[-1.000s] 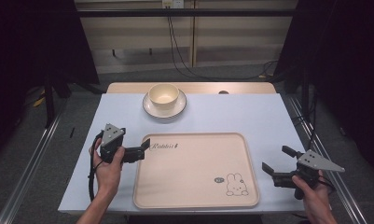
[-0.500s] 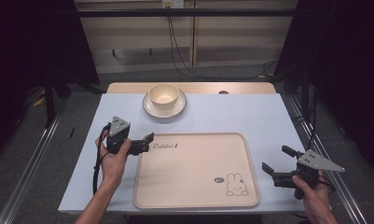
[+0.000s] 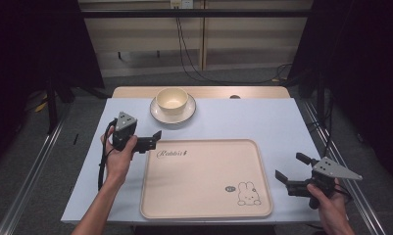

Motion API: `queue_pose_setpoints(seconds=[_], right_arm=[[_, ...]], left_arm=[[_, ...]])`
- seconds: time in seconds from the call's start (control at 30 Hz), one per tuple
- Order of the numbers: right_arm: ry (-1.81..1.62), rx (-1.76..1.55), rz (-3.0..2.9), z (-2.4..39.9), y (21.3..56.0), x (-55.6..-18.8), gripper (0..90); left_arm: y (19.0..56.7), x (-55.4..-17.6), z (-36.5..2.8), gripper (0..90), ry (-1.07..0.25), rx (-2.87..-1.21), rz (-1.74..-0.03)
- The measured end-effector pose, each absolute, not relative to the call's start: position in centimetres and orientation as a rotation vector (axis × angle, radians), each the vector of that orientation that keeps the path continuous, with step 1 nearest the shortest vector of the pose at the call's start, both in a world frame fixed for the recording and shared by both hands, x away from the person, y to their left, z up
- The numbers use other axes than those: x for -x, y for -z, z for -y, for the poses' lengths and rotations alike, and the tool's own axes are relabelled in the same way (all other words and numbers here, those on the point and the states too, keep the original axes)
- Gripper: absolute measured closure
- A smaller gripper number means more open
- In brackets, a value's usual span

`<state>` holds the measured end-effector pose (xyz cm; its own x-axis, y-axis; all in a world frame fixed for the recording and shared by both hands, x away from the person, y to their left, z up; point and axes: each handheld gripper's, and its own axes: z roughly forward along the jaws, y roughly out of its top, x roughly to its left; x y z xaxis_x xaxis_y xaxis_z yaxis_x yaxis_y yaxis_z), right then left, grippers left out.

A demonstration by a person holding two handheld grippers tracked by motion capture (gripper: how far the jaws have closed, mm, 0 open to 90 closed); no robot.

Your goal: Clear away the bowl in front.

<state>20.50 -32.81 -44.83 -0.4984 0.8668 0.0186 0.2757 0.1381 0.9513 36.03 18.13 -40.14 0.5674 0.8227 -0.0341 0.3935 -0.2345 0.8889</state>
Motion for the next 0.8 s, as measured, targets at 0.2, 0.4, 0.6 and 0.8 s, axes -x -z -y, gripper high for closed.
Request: queue_pose_setpoints(seconds=[0.2,0.4,0.6,0.8], right_arm=[[-1.362,-1.090,-1.870,32.8,44.9,-20.5,0.8],[-1.367,-1.092,-1.873,32.8,44.9,-20.5,0.8],[-1.369,-1.092,-1.873,32.8,44.9,-20.5,0.8],[-1.374,-1.094,-1.868,32.8,44.9,-20.5,0.8]], left_arm=[[40.0,-37.9,-17.5,2.5,-0.563,-1.833,-1.032],[40.0,-39.8,-16.7,2.9,-0.571,-1.837,-1.036],[40.2,-42.0,-16.1,3.7,-0.584,-1.862,-1.047],[40.5,-43.4,-15.6,4.6,-0.606,-1.873,-1.047]])
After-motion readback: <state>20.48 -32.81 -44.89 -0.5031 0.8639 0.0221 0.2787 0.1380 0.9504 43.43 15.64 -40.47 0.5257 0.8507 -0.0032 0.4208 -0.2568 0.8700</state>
